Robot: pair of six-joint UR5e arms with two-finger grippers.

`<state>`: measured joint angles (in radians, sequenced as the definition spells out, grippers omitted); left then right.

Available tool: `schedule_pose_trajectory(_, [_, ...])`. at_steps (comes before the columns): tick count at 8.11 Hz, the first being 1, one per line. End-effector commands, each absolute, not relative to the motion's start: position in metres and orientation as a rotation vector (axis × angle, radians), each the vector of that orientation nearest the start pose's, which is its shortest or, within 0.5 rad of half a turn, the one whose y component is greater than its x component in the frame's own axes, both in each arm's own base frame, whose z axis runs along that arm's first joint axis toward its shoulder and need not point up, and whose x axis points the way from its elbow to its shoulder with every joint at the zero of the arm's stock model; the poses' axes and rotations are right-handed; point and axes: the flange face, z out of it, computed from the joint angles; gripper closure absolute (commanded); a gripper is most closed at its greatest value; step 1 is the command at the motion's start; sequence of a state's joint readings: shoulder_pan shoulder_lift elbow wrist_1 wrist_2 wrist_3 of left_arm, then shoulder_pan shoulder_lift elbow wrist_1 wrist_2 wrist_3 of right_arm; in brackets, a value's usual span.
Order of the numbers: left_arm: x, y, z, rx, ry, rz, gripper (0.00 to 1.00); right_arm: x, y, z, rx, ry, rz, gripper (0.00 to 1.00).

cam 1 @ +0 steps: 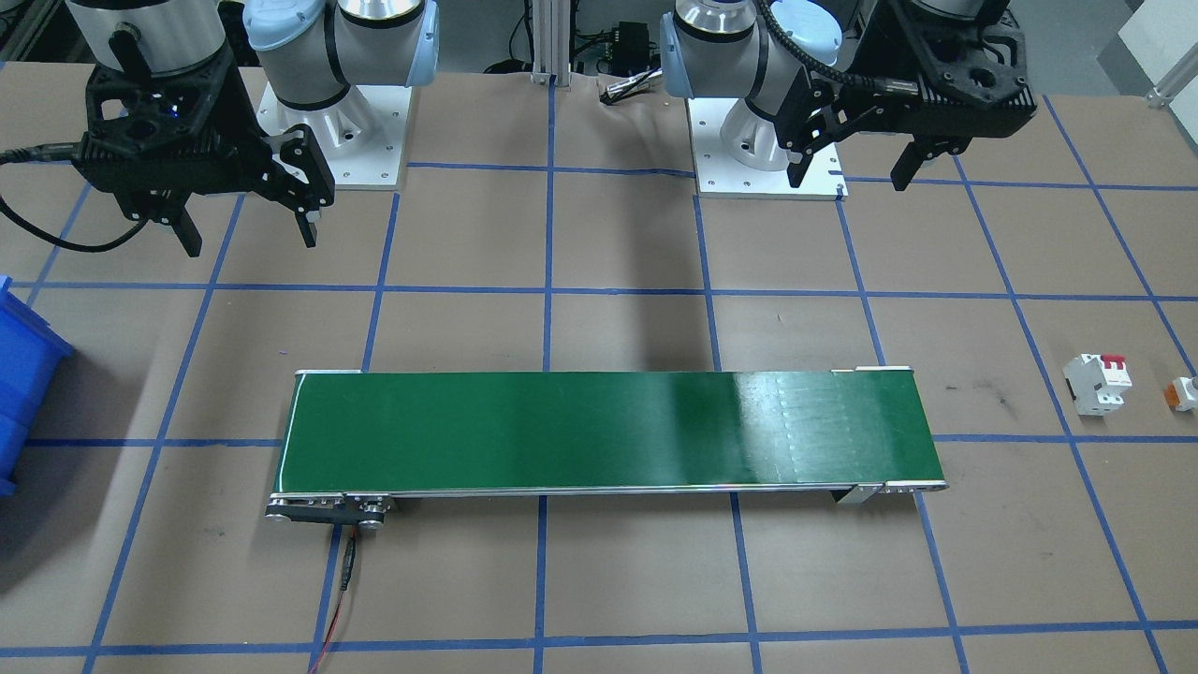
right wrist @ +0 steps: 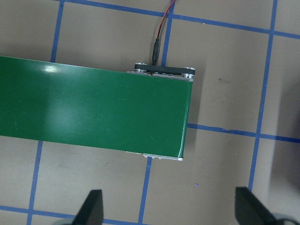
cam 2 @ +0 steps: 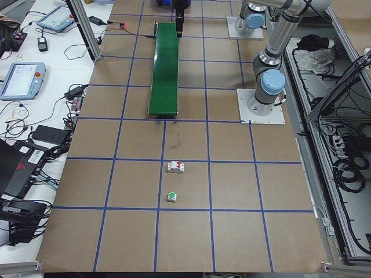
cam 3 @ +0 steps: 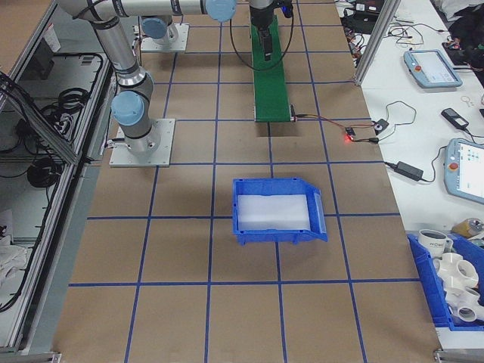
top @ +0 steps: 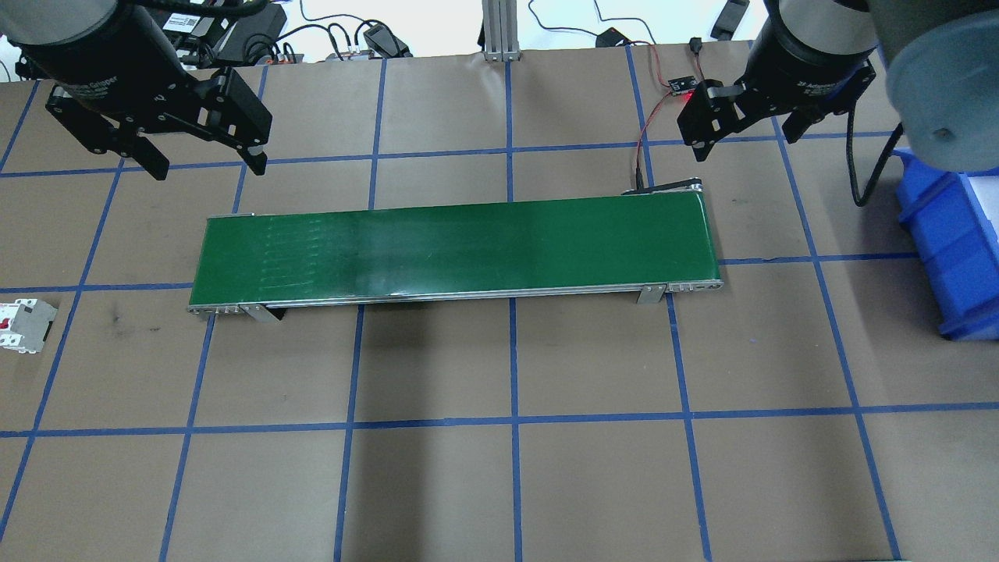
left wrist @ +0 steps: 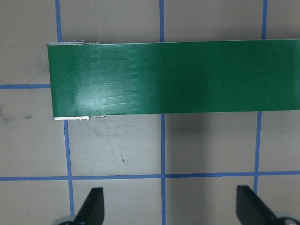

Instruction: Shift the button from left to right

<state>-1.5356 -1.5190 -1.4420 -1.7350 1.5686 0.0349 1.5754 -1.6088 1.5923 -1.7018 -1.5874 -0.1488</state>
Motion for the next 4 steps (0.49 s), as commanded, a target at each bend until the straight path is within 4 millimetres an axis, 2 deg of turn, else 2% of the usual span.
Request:
schedule_pose_trajectory(1, [-0.115,-0.469,0.558,0.021,3.137,-0.014,0.00,0.134,-0.495,0.502,-0.224,3.145,-0.200,0.00])
schedule_pose_trajectory(2, [-0.103,-0.473,0.559,0.022,3.136,-0.023,0.00,0.134,-0.495,0.502,-0.219,3.148,-0.197,0.00])
schedule_pose_trajectory(3, [-0.067,-0.479,0.560,0.012,3.134,-0.018,0.00,0.131,-0.493,0.501,-0.219,3.163,-0.175,0.00])
schedule_pose_trajectory(4, [-0.004,-0.481,0.561,-0.077,3.060,0.012,0.00,0.132,-0.492,0.501,-0.219,3.163,-0.170,0.00])
